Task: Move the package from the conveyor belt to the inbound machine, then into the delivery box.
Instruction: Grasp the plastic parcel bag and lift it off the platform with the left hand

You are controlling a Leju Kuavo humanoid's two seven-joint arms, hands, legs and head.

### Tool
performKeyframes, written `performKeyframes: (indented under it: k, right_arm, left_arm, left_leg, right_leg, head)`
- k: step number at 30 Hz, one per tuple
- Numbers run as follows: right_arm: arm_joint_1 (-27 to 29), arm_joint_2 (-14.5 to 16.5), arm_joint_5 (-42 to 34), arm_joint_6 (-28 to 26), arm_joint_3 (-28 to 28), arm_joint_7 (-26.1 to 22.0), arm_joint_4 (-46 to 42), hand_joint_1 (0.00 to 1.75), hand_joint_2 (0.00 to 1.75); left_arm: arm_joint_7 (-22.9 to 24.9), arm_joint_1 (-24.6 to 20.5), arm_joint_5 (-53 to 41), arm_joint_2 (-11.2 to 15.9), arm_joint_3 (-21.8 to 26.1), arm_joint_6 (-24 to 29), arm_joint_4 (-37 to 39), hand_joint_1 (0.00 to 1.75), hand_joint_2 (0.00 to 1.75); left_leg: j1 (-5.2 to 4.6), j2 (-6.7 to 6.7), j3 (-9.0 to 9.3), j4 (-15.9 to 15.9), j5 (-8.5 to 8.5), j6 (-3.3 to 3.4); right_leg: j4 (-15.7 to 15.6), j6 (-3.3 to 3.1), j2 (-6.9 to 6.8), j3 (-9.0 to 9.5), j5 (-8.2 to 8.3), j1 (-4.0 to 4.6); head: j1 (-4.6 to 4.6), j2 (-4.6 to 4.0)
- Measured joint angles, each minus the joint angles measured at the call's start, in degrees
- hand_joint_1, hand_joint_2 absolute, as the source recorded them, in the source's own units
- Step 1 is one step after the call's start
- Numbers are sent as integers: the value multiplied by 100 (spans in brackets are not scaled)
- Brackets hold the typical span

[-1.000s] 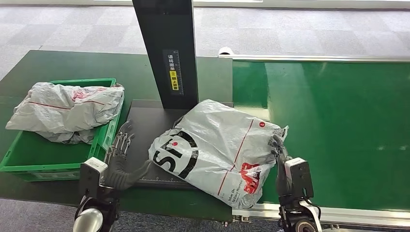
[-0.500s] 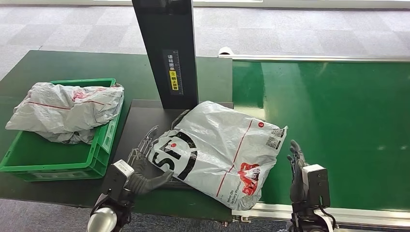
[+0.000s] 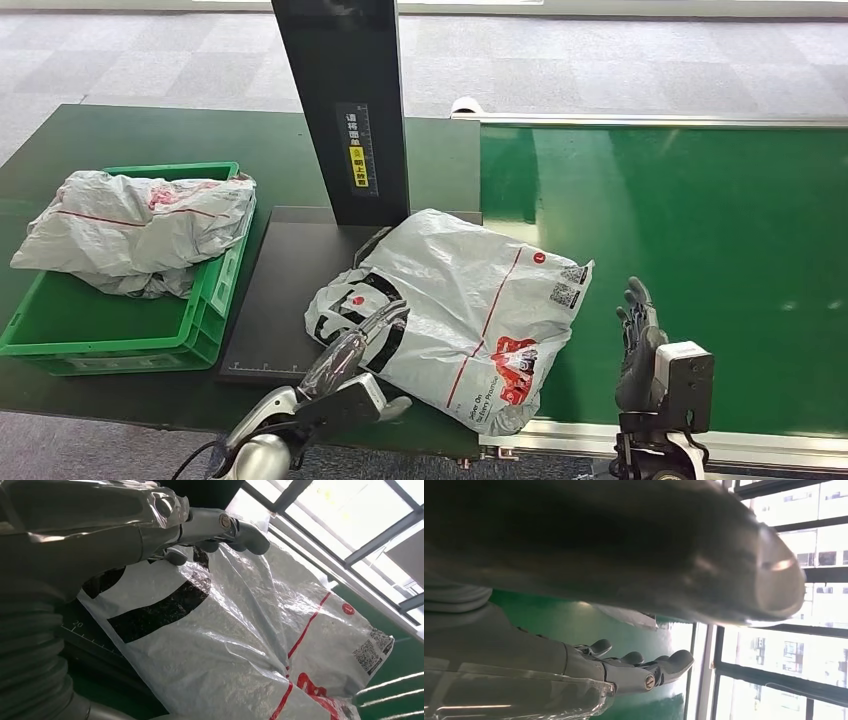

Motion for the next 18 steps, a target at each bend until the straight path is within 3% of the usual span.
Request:
performKeyframes:
  k: [8, 14, 15, 18]
  right_arm:
    - [-10, 57, -64, 101, -20, -265, -137, 0, 0]
    - [79, 93, -115, 107, -25, -349, -192, 0, 0]
    - [94, 96, -121, 107, -25, -360, -197, 0, 0]
    - [124, 102, -135, 103, -25, -380, -199, 0, 0]
  left_arm:
    - [166, -388, -2084, 38, -576, 975, 785, 0, 175]
    - [286, -681, -2441, -151, -964, 1508, 1712, 11, 175]
    - [309, -723, -2438, -180, -989, 1544, 1831, 23, 175]
    - [371, -827, -2413, -243, -1024, 1603, 2129, 135, 175]
  left_leg:
    - [-1, 0, 1, 1, 0, 0]
    - [-2, -1, 1, 2, 0, 0]
    - [-2, -1, 1, 2, 0, 0]
    - [-1, -1, 1, 2, 0, 0]
  right_leg:
    - [0, 0, -1, 2, 0, -1]
    - [0, 1, -1, 1, 0, -2]
    - [0, 0, -1, 1, 0, -2]
    - [0, 0, -1, 2, 0, -2]
  head:
    - [1, 0]
    - [1, 0]
    - [0, 0]
    - [0, 0]
